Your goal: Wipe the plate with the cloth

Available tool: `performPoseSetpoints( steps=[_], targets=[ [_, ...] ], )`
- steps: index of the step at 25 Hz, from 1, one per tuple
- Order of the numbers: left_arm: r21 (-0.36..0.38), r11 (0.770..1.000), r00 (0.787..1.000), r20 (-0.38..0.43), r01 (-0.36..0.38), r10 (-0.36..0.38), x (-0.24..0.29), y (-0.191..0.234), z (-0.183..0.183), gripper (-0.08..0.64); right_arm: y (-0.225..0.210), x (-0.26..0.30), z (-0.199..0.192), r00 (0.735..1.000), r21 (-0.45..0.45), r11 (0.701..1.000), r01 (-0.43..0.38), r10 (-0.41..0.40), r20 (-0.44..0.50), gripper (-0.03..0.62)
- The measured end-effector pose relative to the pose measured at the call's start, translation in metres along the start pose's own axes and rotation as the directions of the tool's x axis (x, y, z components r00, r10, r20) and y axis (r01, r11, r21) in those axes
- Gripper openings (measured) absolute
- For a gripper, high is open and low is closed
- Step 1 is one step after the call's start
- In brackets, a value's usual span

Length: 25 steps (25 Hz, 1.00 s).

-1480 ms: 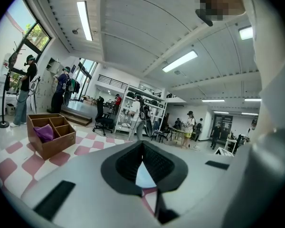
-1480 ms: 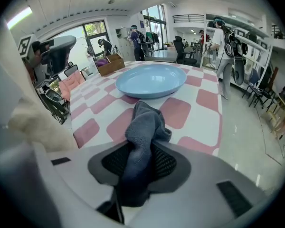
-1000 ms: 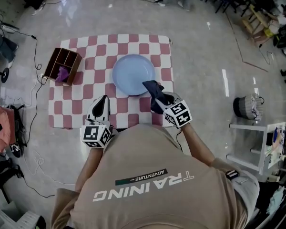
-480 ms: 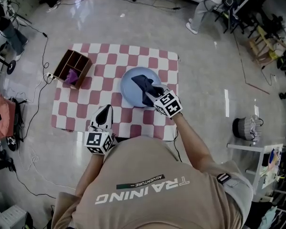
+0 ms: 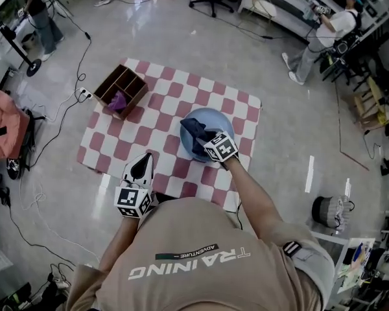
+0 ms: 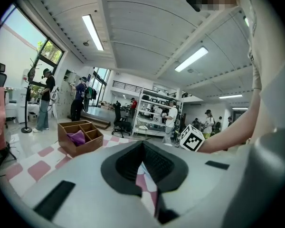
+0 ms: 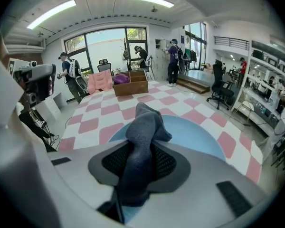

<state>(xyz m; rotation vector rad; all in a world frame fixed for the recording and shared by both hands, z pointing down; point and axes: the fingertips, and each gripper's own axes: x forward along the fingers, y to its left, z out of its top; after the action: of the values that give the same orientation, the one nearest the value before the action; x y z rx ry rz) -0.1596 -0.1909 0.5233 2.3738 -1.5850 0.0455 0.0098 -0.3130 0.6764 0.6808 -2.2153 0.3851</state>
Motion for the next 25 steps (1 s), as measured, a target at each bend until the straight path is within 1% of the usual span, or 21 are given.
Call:
performPoseSetpoints(
  steps=[4, 7, 8, 11, 12, 14, 18, 21, 23, 25],
  targets=[
    [-0.024, 0.997, 0.998, 0.008, -0.069, 0.069, -0.016, 0.016, -0.002, 0.015, 0.008, 0.040, -0.012, 0.994, -0.023, 0.998, -0.053, 0.051, -0.096, 0.126],
    [-0.041, 0.993, 0.994, 0.003, -0.107, 0.107, -0.027, 0.025, -0.007, 0.015, 0.010, 0.051, -0.020, 0.989, 0.007, 0.997, -0.074, 0.074, -0.126, 0.127],
    [-0.047, 0.992, 0.993, 0.002, -0.119, 0.119, -0.030, 0.028, -0.008, 0.015, 0.010, 0.051, -0.019, 0.988, 0.001, 0.997, -0.081, 0.081, -0.135, 0.127],
    [-0.070, 0.986, 0.989, 0.000, -0.149, 0.149, -0.036, 0.034, -0.013, 0.015, 0.012, 0.052, -0.016, 0.979, -0.093, 0.990, -0.108, 0.090, -0.184, 0.127],
    [-0.075, 0.985, 0.988, 0.001, -0.153, 0.154, -0.036, 0.035, -0.014, 0.014, 0.012, 0.053, -0.014, 0.976, -0.113, 0.987, -0.116, 0.093, -0.196, 0.129],
    [-0.076, 0.985, 0.988, 0.005, -0.156, 0.157, -0.035, 0.035, -0.012, 0.014, 0.008, 0.057, -0.009, 0.974, -0.120, 0.986, -0.119, 0.092, -0.208, 0.132],
    [-0.065, 0.982, 0.984, 0.015, -0.177, 0.178, -0.038, 0.040, -0.006, 0.014, -0.002, 0.067, 0.001, 0.974, -0.130, 0.986, -0.108, 0.079, -0.212, 0.135],
    [-0.060, 0.978, 0.979, 0.021, -0.199, 0.201, -0.042, 0.044, -0.002, 0.015, -0.018, 0.071, 0.009, 0.978, -0.129, 0.988, -0.079, 0.052, -0.200, 0.138],
    [-0.062, 0.975, 0.977, 0.019, -0.212, 0.213, -0.046, 0.046, -0.002, 0.014, -0.033, 0.071, 0.012, 0.980, -0.133, 0.990, -0.042, 0.015, -0.198, 0.140],
    [-0.063, 0.974, 0.976, 0.009, -0.218, 0.219, -0.050, 0.047, -0.003, 0.014, -0.051, 0.070, 0.013, 0.979, -0.127, 0.992, 0.014, -0.039, -0.199, 0.140]
  ],
)
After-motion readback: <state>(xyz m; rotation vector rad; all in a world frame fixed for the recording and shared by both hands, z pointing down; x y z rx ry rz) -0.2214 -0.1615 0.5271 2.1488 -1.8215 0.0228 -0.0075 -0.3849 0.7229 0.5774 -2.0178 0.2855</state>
